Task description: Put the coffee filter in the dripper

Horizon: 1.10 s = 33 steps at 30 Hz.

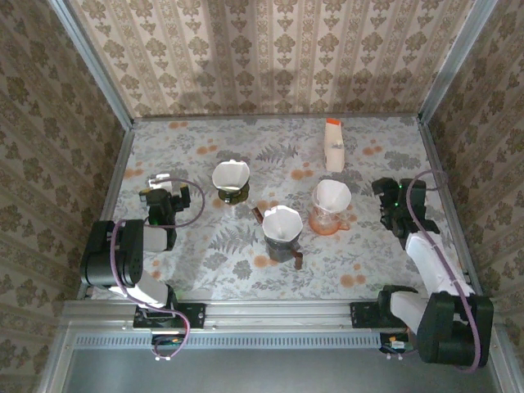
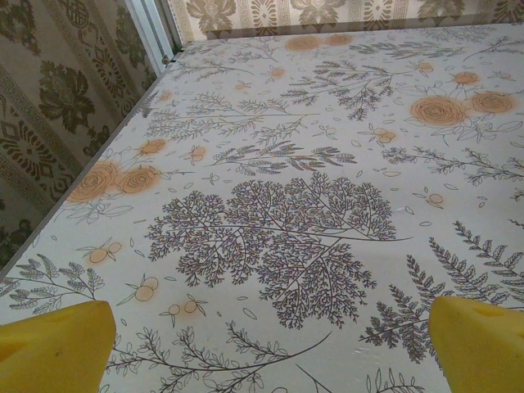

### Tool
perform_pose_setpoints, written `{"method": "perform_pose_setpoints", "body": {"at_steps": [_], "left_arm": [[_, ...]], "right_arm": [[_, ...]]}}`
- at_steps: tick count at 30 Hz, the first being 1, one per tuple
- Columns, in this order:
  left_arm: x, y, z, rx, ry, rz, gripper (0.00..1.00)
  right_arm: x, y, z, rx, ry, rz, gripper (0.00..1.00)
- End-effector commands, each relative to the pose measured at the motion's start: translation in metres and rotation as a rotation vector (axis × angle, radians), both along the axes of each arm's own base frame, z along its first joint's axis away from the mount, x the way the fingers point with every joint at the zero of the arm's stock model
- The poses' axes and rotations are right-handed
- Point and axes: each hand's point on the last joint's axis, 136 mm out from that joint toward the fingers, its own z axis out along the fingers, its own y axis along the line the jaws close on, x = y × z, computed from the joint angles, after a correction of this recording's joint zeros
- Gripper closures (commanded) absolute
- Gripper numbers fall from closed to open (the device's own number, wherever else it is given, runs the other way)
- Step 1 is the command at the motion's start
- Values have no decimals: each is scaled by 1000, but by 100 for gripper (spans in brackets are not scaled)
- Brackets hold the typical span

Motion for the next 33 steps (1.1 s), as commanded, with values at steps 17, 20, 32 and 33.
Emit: {"method": "perform_pose_setpoints", "body": {"at_steps": [17,20,32,33], "left_arm": [[9,-3,12,32,-32,-5,0],[9,-3,12,31,-33,-7,0],[9,-3,13,31,-35,-5,0],[9,-3,13,31,-35,-5,0]], "right_arm": [[33,-8,45,-952,-168,253,0],[43,-8,36,-1001,-137,259,0],[73,8,-12,-1036,-128,364,0],[75,9,-15,-1033,-131,369,0]]}}
